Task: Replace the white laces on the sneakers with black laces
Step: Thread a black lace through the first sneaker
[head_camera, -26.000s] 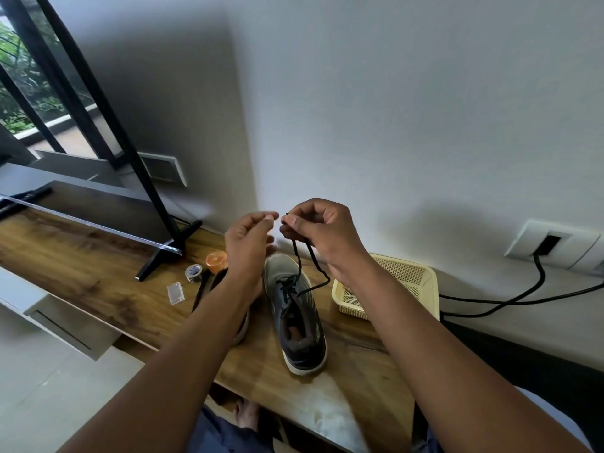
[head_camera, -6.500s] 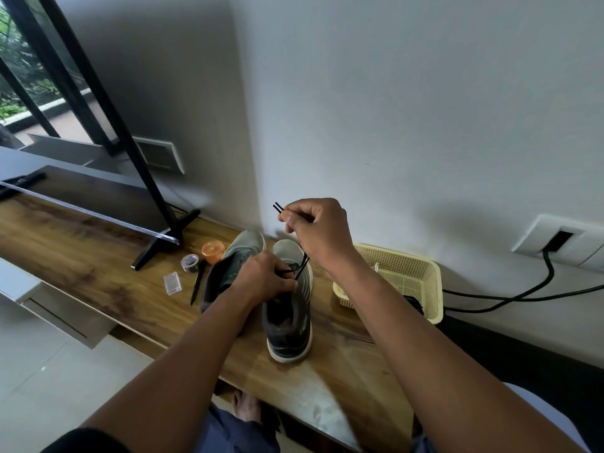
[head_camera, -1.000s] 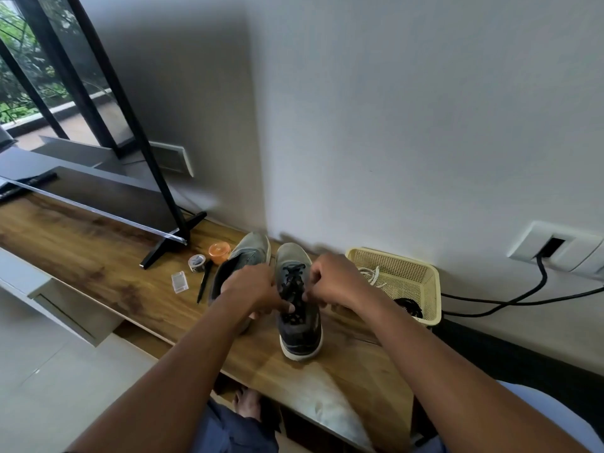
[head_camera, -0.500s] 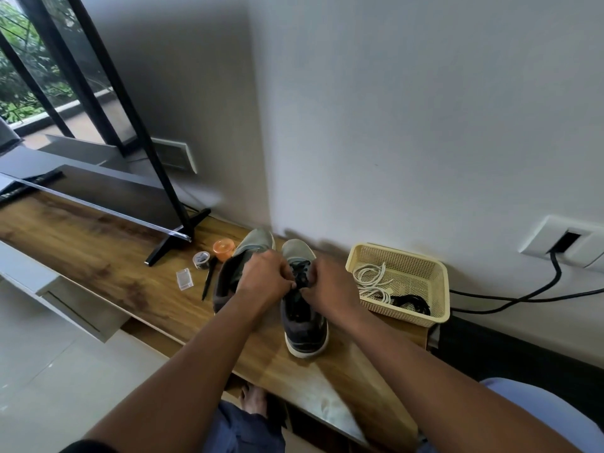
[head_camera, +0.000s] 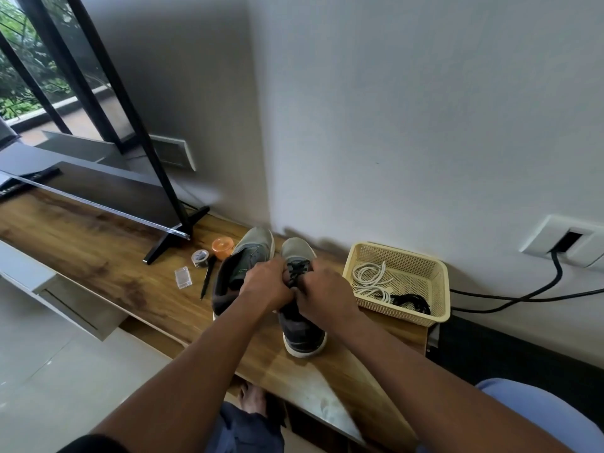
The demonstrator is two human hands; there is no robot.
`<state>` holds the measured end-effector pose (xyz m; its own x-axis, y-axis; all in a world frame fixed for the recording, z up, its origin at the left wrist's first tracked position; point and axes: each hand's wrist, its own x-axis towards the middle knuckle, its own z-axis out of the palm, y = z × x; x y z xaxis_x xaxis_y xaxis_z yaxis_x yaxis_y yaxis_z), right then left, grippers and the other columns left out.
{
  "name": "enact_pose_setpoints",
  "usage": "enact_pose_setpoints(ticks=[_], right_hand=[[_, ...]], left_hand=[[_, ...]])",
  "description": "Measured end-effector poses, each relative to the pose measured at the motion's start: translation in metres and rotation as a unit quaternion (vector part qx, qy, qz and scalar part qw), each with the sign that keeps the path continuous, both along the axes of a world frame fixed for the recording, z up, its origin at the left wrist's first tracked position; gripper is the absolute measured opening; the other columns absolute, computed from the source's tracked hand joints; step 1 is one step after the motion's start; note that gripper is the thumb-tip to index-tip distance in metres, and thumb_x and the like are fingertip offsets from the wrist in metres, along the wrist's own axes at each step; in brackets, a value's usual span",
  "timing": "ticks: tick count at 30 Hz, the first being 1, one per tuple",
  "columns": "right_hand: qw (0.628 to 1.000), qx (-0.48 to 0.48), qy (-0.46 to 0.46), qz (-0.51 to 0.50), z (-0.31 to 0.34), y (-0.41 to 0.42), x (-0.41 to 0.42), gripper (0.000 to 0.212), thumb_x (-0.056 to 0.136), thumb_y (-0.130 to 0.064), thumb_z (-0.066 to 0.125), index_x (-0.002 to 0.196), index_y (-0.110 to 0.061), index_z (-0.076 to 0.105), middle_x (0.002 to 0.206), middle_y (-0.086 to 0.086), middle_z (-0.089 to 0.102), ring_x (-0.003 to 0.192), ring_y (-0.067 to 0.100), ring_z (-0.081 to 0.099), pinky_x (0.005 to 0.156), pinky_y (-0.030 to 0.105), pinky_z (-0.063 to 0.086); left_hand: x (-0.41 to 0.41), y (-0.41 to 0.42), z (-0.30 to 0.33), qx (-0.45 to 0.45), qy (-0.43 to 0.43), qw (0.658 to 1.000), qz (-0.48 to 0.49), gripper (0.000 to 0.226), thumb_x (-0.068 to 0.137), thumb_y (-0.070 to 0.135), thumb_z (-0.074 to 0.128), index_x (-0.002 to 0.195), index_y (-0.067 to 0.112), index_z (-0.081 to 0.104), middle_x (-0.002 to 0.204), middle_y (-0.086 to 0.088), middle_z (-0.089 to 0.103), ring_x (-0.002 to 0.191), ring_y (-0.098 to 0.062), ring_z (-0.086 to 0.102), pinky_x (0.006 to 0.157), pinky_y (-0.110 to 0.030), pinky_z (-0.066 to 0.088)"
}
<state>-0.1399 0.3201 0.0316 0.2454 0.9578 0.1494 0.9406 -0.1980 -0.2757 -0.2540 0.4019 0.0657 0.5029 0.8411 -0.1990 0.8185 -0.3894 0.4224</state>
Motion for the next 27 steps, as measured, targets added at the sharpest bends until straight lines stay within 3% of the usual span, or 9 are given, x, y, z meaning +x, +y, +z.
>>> enact_pose_setpoints(ticks=[3, 5, 8, 11, 15, 19, 24, 27], right_hand=[[1.000, -0.016, -0.009, 0.005, 0.002, 0.000, -0.003, 0.018, 0.087, -0.019, 0.060, 0.099, -0.014, 0.072, 0.111, 0.009, 0.053, 0.090, 0.033, 0.063, 0.066, 0.037, 0.049], [0.999, -0.031, -0.014, 0.007, 0.001, -0.001, -0.007, 0.024, 0.086, -0.014, 0.061, 0.108, -0.016, 0.071, 0.118, 0.009, 0.050, 0.096, 0.033, 0.061, 0.068, 0.037, 0.050], [0.998, -0.035, -0.047, -0.010, 0.000, -0.001, -0.013, 0.028, 0.088, -0.015, 0.064, 0.115, -0.022, 0.069, 0.121, 0.008, 0.048, 0.098, 0.031, 0.060, 0.066, 0.037, 0.050], [0.993, -0.027, -0.112, -0.015, -0.001, 0.002, -0.016, 0.031, 0.091, -0.019, 0.063, 0.121, -0.028, 0.066, 0.118, 0.007, 0.051, 0.098, 0.029, 0.061, 0.061, 0.035, 0.037], [0.992, -0.013, -0.127, -0.012, -0.003, 0.005, -0.014, 0.028, 0.092, -0.018, 0.061, 0.117, -0.030, 0.067, 0.113, 0.007, 0.056, 0.098, 0.030, 0.059, 0.061, 0.035, 0.032], [0.993, 0.020, -0.110, 0.024, -0.006, 0.006, -0.010, 0.030, 0.087, -0.013, 0.061, 0.112, -0.026, 0.071, 0.113, 0.008, 0.057, 0.098, 0.033, 0.058, 0.061, 0.038, 0.039], [0.995, 0.055, -0.075, 0.041, -0.006, 0.006, -0.005, 0.026, 0.086, -0.014, 0.060, 0.108, -0.021, 0.072, 0.116, 0.006, 0.055, 0.100, 0.031, 0.056, 0.076, 0.045, 0.050], [0.996, 0.064, -0.049, 0.043, -0.007, 0.006, -0.006, 0.018, 0.088, -0.014, 0.059, 0.100, -0.015, 0.073, 0.109, 0.007, 0.058, 0.091, 0.032, 0.058, 0.067, 0.043, 0.049]], left_hand=[[0.000, 0.001, -0.001, -0.007, 0.009, 1.000, -0.003, 0.027, 0.079, 0.017, 0.074, 0.102, 0.017, 0.059, 0.102, -0.008, 0.070, 0.099, -0.030, 0.068, 0.091, -0.044, 0.059], [-0.001, 0.002, -0.001, -0.019, 0.002, 1.000, 0.006, 0.027, 0.078, 0.013, 0.072, 0.102, 0.017, 0.060, 0.102, -0.008, 0.070, 0.099, -0.030, 0.067, 0.091, -0.044, 0.060], [0.001, 0.003, -0.001, -0.029, 0.001, 1.000, 0.006, 0.027, 0.078, 0.009, 0.068, 0.104, 0.015, 0.061, 0.101, -0.009, 0.070, 0.099, -0.029, 0.067, 0.089, -0.043, 0.061], [0.003, 0.004, 0.000, -0.027, 0.015, 1.000, -0.004, 0.032, 0.078, 0.008, 0.070, 0.108, 0.015, 0.061, 0.103, -0.009, 0.071, 0.102, -0.029, 0.067, 0.091, -0.042, 0.060], [0.002, 0.006, -0.003, -0.023, 0.015, 1.000, -0.003, 0.034, 0.074, 0.004, 0.074, 0.104, 0.017, 0.063, 0.101, -0.006, 0.071, 0.100, -0.028, 0.068, 0.090, -0.043, 0.061], [0.002, 0.008, -0.005, -0.005, 0.028, 1.000, -0.009, 0.039, 0.072, 0.006, 0.078, 0.106, 0.017, 0.062, 0.100, -0.006, 0.071, 0.099, -0.028, 0.068, 0.089, -0.043, 0.060], [0.003, 0.009, -0.008, 0.028, 0.053, 0.998, -0.017, 0.043, 0.073, 0.011, 0.081, 0.109, 0.020, 0.059, 0.103, -0.006, 0.070, 0.099, -0.029, 0.068, 0.087, -0.042, 0.059], [0.004, 0.011, -0.009, 0.042, 0.059, 0.997, -0.015, 0.036, 0.076, 0.014, 0.078, 0.106, 0.022, 0.059, 0.103, -0.006, 0.070, 0.099, -0.030, 0.068, 0.083, -0.040, 0.057]])
